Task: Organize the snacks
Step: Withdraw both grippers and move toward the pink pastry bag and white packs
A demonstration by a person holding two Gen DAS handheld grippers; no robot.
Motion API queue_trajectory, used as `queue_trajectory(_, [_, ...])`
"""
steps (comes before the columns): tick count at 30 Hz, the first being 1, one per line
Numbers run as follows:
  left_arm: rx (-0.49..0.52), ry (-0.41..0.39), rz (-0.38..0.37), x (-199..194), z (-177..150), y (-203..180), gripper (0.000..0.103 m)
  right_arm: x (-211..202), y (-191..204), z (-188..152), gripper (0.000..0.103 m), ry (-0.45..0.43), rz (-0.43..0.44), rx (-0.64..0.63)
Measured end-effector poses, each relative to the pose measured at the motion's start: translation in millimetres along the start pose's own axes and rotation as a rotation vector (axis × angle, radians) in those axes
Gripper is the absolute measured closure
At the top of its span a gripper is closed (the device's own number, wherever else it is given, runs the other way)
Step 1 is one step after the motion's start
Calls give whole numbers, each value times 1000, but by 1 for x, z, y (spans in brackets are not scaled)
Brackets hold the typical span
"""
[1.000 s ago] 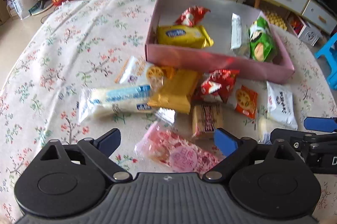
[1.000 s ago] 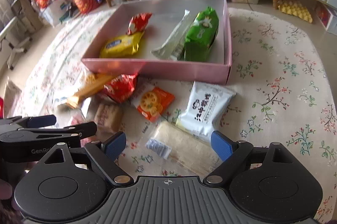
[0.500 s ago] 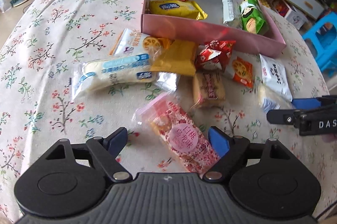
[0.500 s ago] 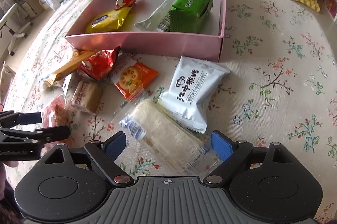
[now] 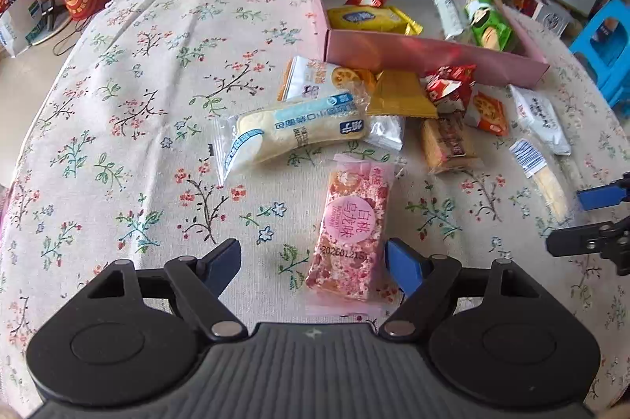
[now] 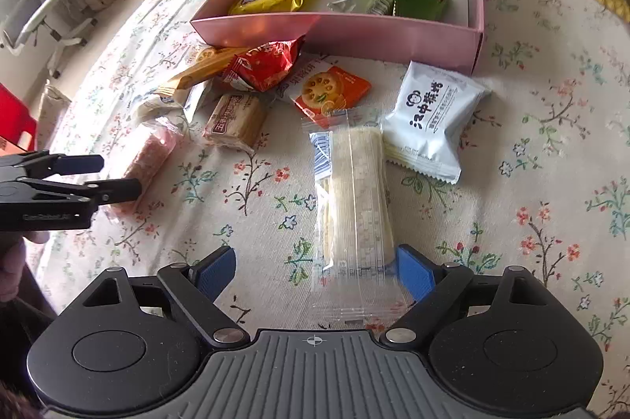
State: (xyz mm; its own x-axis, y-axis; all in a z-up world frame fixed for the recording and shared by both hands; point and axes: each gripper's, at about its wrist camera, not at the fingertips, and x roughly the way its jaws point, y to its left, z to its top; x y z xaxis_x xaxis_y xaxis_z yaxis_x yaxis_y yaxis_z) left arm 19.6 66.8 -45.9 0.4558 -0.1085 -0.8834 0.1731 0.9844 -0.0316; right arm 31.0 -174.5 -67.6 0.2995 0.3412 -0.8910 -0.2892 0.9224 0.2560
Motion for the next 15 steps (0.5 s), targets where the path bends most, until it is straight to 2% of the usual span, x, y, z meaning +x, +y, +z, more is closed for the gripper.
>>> queue_trajectory(10, [34, -36, -38, 7, -2, -14, 23, 5, 5, 1, 13, -108, -126, -41])
queue_trajectory(13, [72, -44, -20, 14, -5, -22, 23, 12, 7, -2, 13, -121, -169, -67])
queue_trajectory(15, [97, -65, 6, 17, -8, -26, 16, 17, 10, -6, 12, -130, -197, -100])
